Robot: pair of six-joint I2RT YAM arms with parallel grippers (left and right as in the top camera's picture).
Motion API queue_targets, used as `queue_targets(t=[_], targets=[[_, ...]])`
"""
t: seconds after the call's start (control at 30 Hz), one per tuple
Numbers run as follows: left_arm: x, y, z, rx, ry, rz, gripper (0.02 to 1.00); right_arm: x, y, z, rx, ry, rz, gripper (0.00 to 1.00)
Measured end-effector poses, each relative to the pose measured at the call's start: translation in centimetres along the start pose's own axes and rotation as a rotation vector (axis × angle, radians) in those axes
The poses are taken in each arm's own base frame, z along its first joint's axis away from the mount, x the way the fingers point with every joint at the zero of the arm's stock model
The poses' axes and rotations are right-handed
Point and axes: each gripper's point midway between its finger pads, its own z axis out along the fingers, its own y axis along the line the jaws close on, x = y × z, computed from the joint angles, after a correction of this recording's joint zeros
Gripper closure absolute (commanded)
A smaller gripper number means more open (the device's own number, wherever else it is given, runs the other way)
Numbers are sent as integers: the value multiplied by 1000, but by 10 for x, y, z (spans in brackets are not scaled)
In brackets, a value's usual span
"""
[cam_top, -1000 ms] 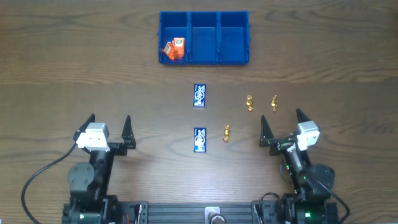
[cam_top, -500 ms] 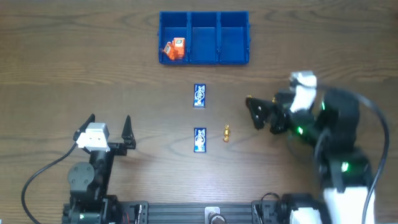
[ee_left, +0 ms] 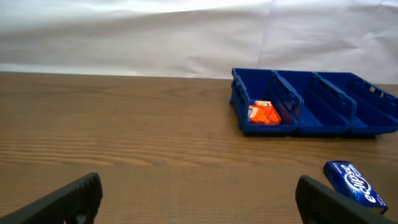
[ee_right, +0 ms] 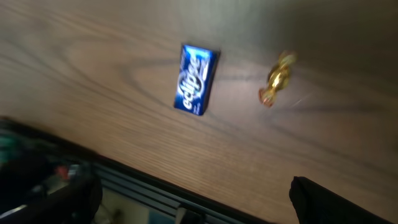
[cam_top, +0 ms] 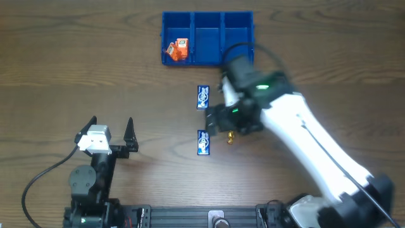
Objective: Sort Candies Into Trays
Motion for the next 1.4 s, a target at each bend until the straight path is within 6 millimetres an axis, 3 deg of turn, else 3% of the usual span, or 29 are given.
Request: queue_targets(t=[0.13,0.37,0.6,0.77,1.0,1.3,1.4], targets=[[0,0,0,0,0,0,20,8,13,40,96,81,5,3],[0,0,0,0,0,0,20,-1,20,102,179,127,31,3],[0,0,0,0,0,0,20,-7,16,136,219,143,77,1],[0,0,0,0,0,0,23,-8,11,148,245,155,102,40],[0,0,0,0,0,0,23,-10,7,148,271,133,154,242],[0,0,0,0,0,0,23,-15,7,148,274,109,177,336],[0,0,0,0,0,0,20,-15,6,152,277,111,186,411]])
